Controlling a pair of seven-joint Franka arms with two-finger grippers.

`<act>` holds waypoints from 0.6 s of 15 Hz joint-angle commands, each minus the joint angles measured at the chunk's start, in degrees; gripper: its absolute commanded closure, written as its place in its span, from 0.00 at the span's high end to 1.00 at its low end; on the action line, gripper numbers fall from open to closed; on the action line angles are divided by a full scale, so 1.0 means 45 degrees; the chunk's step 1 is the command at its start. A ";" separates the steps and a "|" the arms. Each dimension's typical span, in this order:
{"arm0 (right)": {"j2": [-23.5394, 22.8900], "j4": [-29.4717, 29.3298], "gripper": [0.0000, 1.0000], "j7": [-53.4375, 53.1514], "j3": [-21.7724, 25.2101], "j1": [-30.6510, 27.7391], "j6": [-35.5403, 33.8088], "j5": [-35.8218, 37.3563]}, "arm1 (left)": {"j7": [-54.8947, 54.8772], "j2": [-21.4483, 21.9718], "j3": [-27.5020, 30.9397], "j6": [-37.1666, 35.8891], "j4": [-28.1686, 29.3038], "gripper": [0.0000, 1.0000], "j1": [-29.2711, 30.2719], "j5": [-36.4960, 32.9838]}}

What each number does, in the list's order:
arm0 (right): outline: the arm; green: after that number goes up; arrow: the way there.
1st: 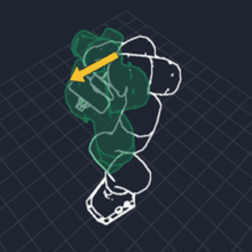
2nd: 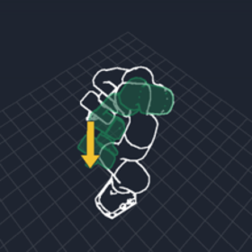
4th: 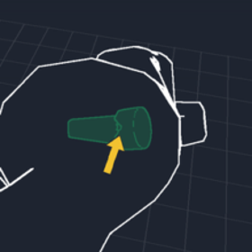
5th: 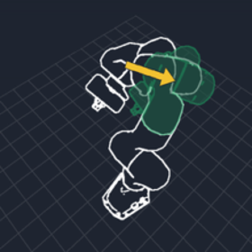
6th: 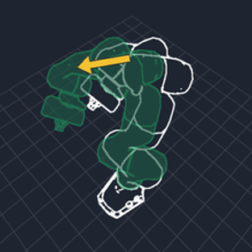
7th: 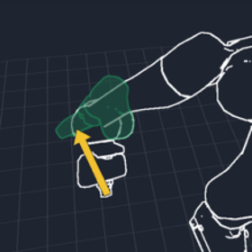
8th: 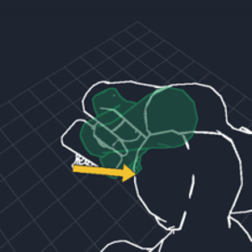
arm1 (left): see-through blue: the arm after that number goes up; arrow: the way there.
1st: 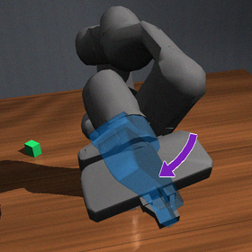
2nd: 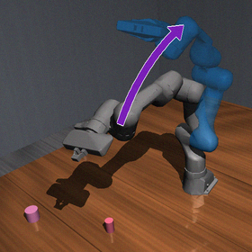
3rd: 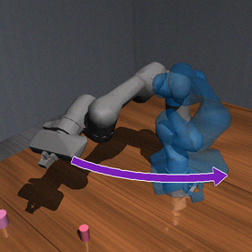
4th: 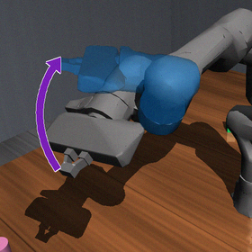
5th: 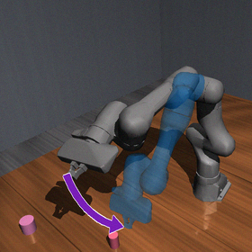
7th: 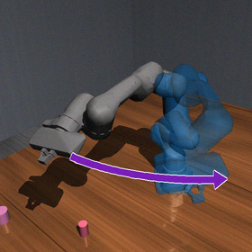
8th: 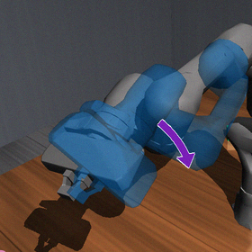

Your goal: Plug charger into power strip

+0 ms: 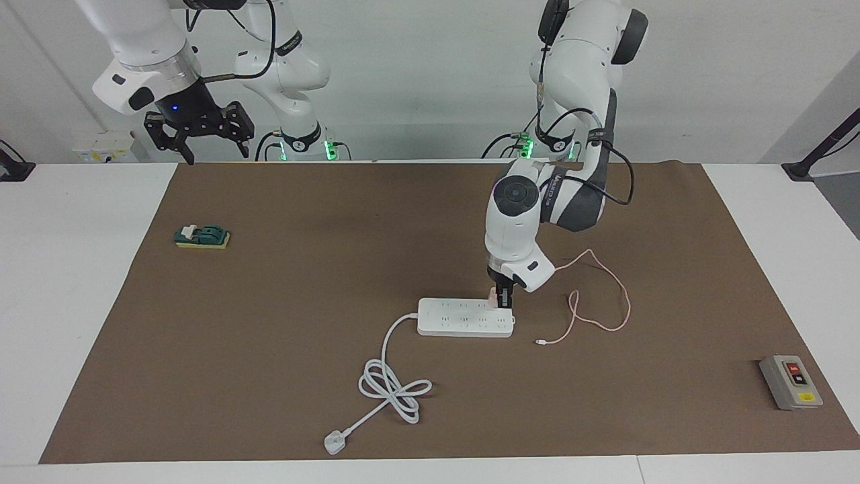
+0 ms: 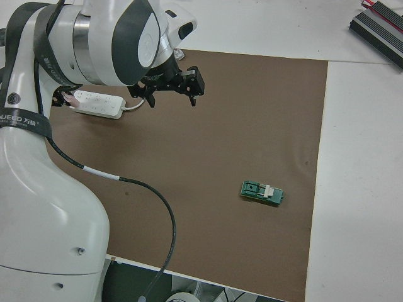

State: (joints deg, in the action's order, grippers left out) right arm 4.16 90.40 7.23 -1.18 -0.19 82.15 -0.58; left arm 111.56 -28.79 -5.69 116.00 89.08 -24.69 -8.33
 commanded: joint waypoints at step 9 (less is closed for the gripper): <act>0.0247 0.0263 1.00 0.0190 -0.0071 -0.0094 0.0162 0.0130 | -0.0046 0.0167 0.0073 0.0139 0.0652 0.00 0.0097 -0.0121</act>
State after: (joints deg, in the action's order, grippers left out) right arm 4.16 90.40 7.23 -1.18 -0.19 82.15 -0.58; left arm 111.56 -28.68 -5.48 115.92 89.30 -24.39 -8.35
